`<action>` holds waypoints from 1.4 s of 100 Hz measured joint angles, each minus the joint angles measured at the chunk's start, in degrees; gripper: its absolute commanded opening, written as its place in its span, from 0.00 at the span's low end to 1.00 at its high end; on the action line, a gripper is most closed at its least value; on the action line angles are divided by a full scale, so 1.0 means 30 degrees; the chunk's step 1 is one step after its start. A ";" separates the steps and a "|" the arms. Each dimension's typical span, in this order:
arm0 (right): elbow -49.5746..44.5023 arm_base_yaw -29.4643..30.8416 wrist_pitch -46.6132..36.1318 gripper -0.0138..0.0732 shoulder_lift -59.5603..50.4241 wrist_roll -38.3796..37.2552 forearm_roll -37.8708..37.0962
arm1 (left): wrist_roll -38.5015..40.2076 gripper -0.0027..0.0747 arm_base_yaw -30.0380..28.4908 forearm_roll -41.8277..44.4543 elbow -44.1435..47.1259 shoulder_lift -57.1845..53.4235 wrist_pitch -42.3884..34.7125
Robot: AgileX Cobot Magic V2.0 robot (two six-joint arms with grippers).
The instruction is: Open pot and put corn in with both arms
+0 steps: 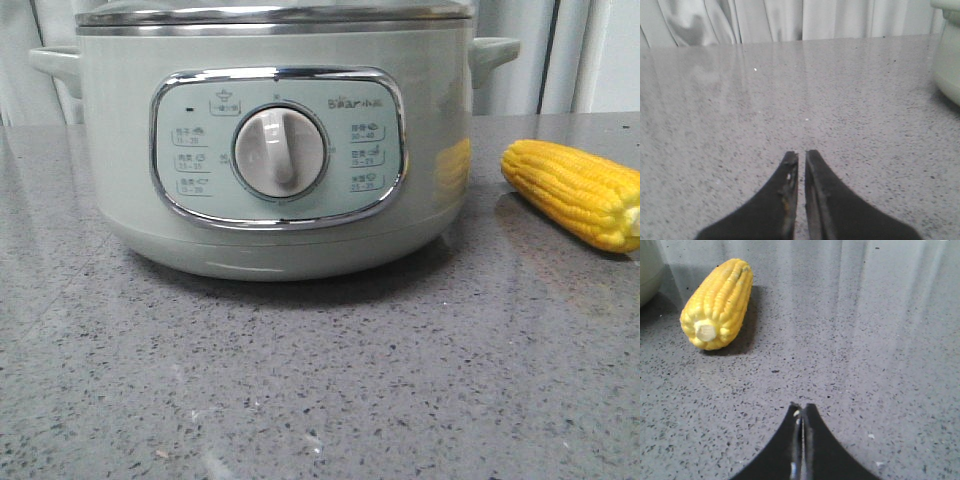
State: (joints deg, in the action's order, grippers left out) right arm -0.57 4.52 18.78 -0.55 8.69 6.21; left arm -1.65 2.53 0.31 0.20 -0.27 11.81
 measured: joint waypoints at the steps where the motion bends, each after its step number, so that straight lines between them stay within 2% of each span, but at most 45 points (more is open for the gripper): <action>1: 0.0000 0.0000 0.0000 0.08 0.0000 0.0000 0.0000 | 0.0000 0.01 0.0000 0.0133 0.0000 0.0000 -0.0051; 18: 0.0000 0.0000 -0.0537 0.08 0.0000 0.0000 0.0000 | 0.0000 0.01 0.0000 0.0722 0.0000 0.0000 -0.1007; 54: 0.0000 0.0000 -0.4194 0.08 0.0000 0.0000 0.0000 | 0.0000 0.01 0.0000 0.0841 0.0000 0.0000 -0.2659; 75: 0.0000 0.0000 -0.4611 0.08 0.0000 0.0000 0.0000 | 0.0000 0.01 0.0000 0.0454 0.0000 0.0000 -0.3513; 95: 0.0000 -0.0038 -0.4279 0.08 0.0037 0.0000 0.0000 | 0.0000 0.01 0.0000 -0.0330 -0.0075 0.0000 -0.2966; 109: 0.0646 -0.0346 -0.3897 0.08 0.1331 0.0000 0.0000 | 0.0000 0.01 0.0000 -0.0416 -0.0799 0.0041 -0.2468; 140: 0.5024 -0.0644 -0.1272 0.09 0.5917 0.0000 0.0772 | 0.0000 0.01 0.0000 -0.0443 -0.4740 0.3190 -0.2437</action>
State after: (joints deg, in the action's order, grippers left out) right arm 14.51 2.59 14.97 17.20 8.69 8.53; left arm -1.65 2.53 -1.02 -14.02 9.30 4.50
